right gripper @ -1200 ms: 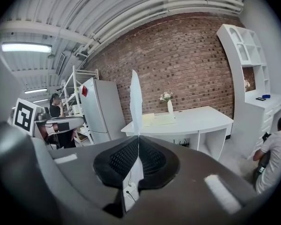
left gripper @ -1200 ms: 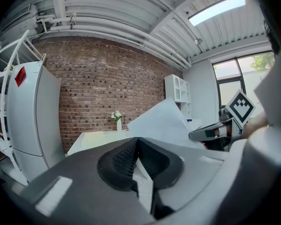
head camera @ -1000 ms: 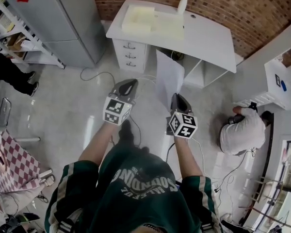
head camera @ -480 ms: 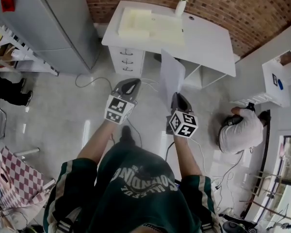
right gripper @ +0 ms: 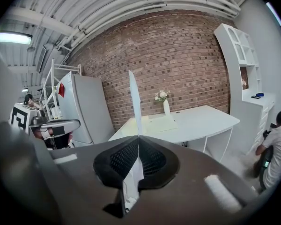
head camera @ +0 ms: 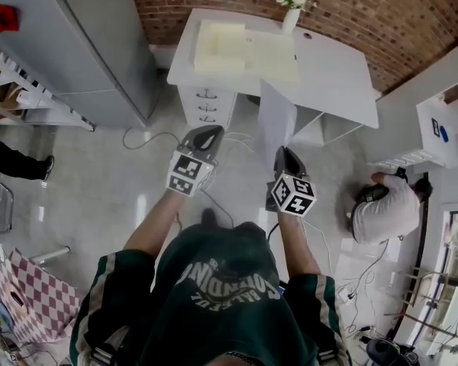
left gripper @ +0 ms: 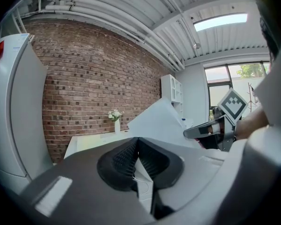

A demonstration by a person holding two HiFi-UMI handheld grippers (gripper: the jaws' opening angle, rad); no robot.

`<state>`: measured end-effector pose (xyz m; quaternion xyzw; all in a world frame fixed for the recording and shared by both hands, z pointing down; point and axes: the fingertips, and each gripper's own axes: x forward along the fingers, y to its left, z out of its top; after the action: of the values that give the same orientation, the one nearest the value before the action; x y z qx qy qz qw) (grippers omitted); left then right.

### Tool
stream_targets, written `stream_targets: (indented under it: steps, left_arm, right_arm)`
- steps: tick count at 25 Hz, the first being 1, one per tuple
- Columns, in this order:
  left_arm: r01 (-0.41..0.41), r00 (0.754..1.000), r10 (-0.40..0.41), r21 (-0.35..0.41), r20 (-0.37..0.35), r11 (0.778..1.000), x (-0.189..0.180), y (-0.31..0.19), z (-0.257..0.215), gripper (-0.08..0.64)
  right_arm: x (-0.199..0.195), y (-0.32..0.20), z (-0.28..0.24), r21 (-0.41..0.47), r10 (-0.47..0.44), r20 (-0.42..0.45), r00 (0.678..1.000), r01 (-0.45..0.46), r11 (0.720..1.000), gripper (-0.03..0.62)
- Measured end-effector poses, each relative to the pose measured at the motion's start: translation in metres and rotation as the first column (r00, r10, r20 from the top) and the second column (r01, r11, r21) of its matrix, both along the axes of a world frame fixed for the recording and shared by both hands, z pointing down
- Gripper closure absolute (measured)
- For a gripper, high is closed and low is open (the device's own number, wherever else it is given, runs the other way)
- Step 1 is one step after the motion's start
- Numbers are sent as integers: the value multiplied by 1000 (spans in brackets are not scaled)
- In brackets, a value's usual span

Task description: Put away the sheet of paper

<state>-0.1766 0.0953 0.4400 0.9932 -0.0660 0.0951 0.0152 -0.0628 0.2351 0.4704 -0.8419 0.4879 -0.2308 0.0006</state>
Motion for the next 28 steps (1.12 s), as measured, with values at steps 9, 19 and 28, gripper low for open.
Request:
stream_targets:
  steps: [9, 19, 28]
  left_arm:
    - [6, 1000, -6, -21, 13, 1000, 19, -32, 9, 549]
    - [48, 998, -48, -19, 39, 999, 74, -75, 18, 549]
    - [132, 990, -130, -39, 55, 990, 149, -115, 19, 549]
  right_arm:
    - [21, -32, 1, 15, 6, 25, 1000, -7, 1000, 591]
    - [81, -86, 10, 34, -37, 49, 998, 35, 999, 591]
    - [165, -139, 6, 36, -120, 67, 990, 118, 992, 591]
